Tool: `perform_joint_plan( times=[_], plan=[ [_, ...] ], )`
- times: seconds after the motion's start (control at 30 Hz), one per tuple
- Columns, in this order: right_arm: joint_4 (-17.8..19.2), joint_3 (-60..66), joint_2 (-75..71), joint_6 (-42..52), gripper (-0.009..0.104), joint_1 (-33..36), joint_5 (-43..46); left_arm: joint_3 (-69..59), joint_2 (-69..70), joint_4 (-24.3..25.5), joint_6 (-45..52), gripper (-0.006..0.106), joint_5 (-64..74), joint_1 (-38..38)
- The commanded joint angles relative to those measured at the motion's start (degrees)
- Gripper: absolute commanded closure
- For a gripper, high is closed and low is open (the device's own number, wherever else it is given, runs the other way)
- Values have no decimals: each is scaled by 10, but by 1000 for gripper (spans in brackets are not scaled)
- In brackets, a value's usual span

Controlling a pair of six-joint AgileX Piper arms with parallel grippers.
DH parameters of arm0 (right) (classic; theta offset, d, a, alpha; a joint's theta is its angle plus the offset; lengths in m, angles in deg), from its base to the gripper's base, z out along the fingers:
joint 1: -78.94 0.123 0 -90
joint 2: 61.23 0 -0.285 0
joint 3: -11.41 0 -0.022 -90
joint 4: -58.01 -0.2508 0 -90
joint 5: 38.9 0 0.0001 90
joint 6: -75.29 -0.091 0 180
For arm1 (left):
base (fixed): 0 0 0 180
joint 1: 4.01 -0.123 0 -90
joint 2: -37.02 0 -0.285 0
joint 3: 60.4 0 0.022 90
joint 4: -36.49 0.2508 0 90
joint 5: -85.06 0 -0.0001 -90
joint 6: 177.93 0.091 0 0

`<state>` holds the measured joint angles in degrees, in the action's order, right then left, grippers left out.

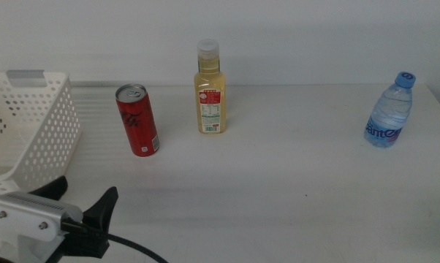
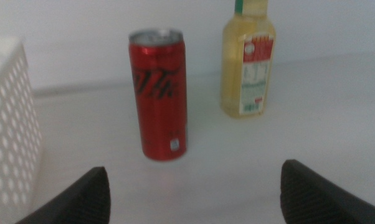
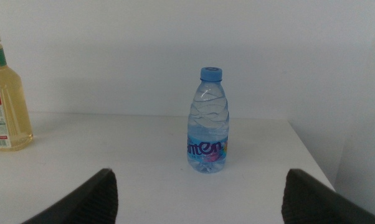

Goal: Use arms to grab the bottles and put them into the dustbin to the left of the table.

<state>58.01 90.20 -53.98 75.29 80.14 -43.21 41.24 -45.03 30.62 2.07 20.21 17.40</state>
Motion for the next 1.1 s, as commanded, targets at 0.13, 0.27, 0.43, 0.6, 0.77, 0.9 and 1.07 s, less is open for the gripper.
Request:
perform_joint_plan(
  times=[0.13, 0.27, 0.43, 0.6, 0.77, 0.9, 1.07],
  plan=[
    [0, -4, -16, 5, 23, -3, 43, -8, -22, 10, -30, 10, -105, 3],
    [0, -4, -16, 5, 23, -3, 43, -8, -23, 12, -30, 10, -105, 3],
    [0, -4, -16, 5, 23, -3, 43, 14, -23, 11, -36, 10, -87, 3],
    [0, -4, -16, 5, 23, -3, 43, 65, -31, 3, -21, 10, -2, 1],
    [0, -4, -16, 5, 23, -3, 43, 121, -64, -7, -32, 10, 21, 1],
    [0, -4, -16, 5, 23, -3, 43, 174, -104, -29, -36, 10, 44, 0],
    [0, -4, -16, 5, 23, -3, 43, 228, -150, 10, -60, 10, 74, -34]
  ],
)
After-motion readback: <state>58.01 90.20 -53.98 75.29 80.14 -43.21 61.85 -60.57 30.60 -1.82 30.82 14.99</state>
